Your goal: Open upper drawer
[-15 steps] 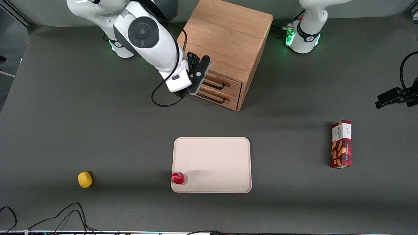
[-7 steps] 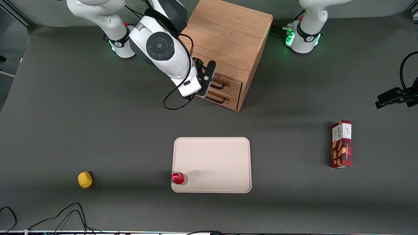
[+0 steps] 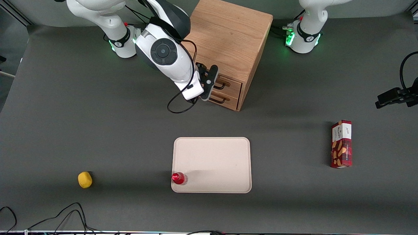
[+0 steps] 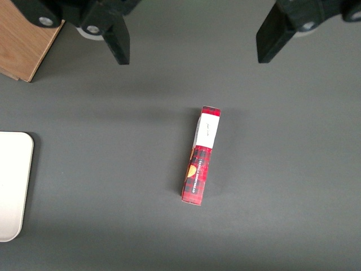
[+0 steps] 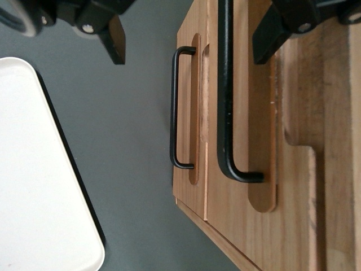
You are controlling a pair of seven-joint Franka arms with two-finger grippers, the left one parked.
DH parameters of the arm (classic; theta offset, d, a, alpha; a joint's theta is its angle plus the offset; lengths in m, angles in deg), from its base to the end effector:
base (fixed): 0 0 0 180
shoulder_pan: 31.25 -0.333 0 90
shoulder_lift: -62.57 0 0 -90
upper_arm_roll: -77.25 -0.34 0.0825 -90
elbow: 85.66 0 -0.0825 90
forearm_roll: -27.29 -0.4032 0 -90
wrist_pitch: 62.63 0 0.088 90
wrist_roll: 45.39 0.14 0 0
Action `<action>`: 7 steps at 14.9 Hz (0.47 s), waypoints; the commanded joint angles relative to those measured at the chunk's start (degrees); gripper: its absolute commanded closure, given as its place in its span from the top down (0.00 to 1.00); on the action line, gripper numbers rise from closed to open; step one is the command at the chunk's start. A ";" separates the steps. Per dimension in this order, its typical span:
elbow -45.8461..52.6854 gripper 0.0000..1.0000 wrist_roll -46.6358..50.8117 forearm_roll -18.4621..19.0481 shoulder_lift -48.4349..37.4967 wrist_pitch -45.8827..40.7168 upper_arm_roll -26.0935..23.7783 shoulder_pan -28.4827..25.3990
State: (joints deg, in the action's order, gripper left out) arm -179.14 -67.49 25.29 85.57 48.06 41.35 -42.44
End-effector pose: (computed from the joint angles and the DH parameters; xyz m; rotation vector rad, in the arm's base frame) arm 0.4890 0.4675 0.4062 -2.4153 -1.5816 0.1213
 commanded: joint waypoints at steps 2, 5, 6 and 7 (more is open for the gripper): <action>0.05 1.00 -1.10 1.47 1.34 2.07 -0.04 -0.14; 0.05 1.00 -1.10 1.65 2.13 2.95 -0.04 -0.76; 0.05 1.00 -1.02 2.34 2.48 3.13 -0.04 -0.93; 0.05 1.00 -1.02 3.66 2.83 3.30 -0.04 -0.94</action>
State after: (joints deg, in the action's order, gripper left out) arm -179.39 -67.77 26.45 87.37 50.11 41.35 -42.69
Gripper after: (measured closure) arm 0.000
